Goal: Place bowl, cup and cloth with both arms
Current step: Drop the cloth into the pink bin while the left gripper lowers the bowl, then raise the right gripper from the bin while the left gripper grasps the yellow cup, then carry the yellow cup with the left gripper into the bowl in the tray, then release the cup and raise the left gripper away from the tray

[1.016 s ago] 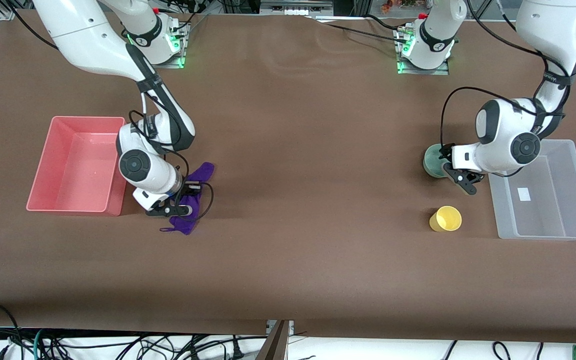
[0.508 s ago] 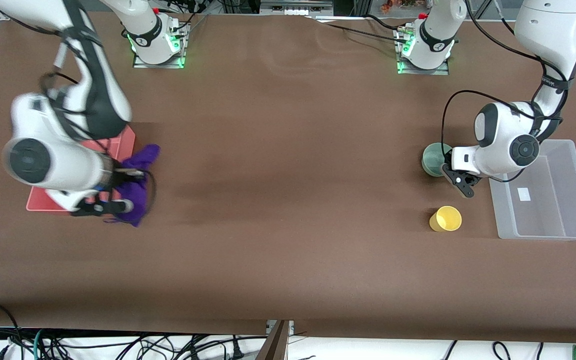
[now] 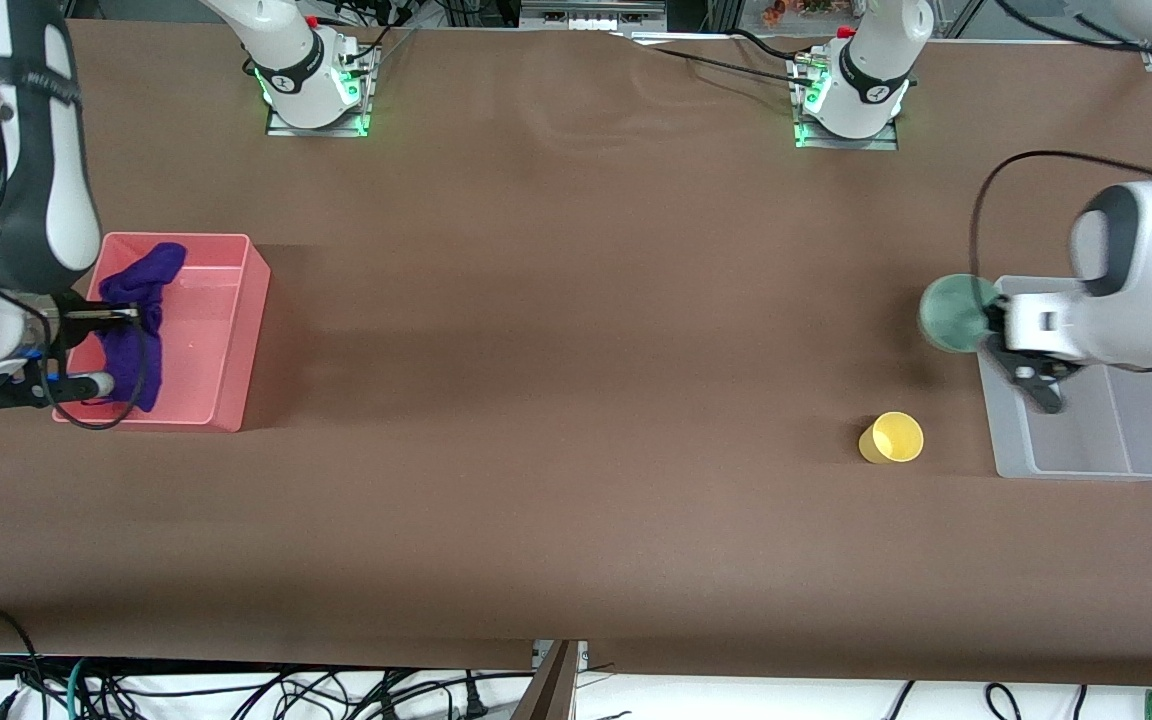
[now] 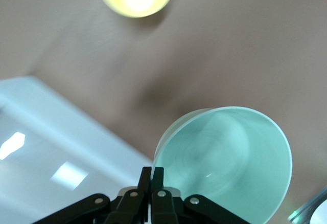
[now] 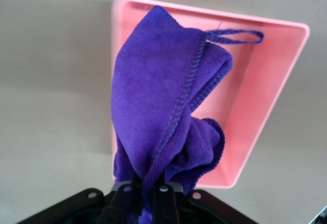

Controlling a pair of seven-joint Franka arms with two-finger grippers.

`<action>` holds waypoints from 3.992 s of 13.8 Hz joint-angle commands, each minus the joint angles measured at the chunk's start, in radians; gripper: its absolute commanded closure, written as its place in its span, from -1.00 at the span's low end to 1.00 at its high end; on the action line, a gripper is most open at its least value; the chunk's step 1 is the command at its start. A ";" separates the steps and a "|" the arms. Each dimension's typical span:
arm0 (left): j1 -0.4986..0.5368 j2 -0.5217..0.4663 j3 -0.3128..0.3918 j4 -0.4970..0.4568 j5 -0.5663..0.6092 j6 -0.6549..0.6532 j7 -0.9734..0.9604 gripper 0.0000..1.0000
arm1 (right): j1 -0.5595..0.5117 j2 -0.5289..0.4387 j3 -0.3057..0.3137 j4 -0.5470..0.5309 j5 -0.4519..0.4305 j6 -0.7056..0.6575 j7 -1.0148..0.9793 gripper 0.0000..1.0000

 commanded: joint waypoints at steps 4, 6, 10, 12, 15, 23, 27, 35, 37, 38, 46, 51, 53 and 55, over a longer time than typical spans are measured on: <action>0.188 0.163 -0.006 0.098 0.088 0.131 0.168 1.00 | 0.004 -0.053 -0.040 -0.351 0.000 0.310 -0.023 1.00; 0.237 0.236 -0.006 0.096 0.080 0.229 0.231 1.00 | 0.003 -0.050 -0.040 -0.426 0.000 0.439 -0.023 1.00; 0.254 0.268 -0.006 0.096 0.070 0.257 0.235 -0.47 | 0.003 -0.068 -0.040 -0.470 0.001 0.493 -0.023 -1.00; 0.262 0.253 -0.012 0.099 0.070 0.242 0.239 -1.00 | 0.004 -0.103 -0.030 -0.398 0.001 0.417 -0.023 -1.00; 0.254 0.172 -0.058 0.130 0.036 0.158 0.217 -1.00 | 0.004 -0.117 0.026 -0.165 0.015 0.161 -0.010 -1.00; 0.116 0.265 -0.166 0.237 -0.159 0.015 -0.472 -1.00 | 0.004 -0.254 0.222 0.013 0.087 -0.008 0.155 -1.00; 0.082 0.374 -0.166 0.236 -0.255 0.157 -0.632 -0.55 | 0.004 -0.255 0.221 0.105 0.082 -0.044 0.152 -1.00; 0.087 0.402 -0.166 0.237 -0.265 0.251 -0.654 1.00 | 0.006 -0.275 0.286 0.106 -0.011 -0.093 0.257 -1.00; 0.088 0.342 -0.164 0.243 -0.246 0.144 -0.653 1.00 | 0.004 -0.272 0.282 0.106 -0.010 -0.099 0.280 -1.00; 0.088 0.305 -0.164 0.262 -0.208 0.074 -0.653 1.00 | 0.004 -0.265 0.270 0.107 -0.008 -0.098 0.264 -1.00; 0.238 0.133 -0.149 0.201 0.194 -0.161 -0.348 1.00 | 0.004 -0.232 0.247 0.161 -0.010 -0.104 0.260 -1.00; 0.378 0.133 -0.153 -0.037 0.179 0.160 -0.226 1.00 | 0.004 -0.231 0.247 0.162 -0.007 -0.099 0.260 -1.00; 0.381 0.136 -0.156 -0.030 0.130 0.151 -0.223 -0.88 | 0.004 -0.231 0.247 0.162 -0.007 -0.098 0.260 -1.00; 0.372 0.112 -0.169 0.001 0.108 0.109 -0.208 -1.00 | 0.004 -0.231 0.247 0.162 -0.005 -0.098 0.261 -1.00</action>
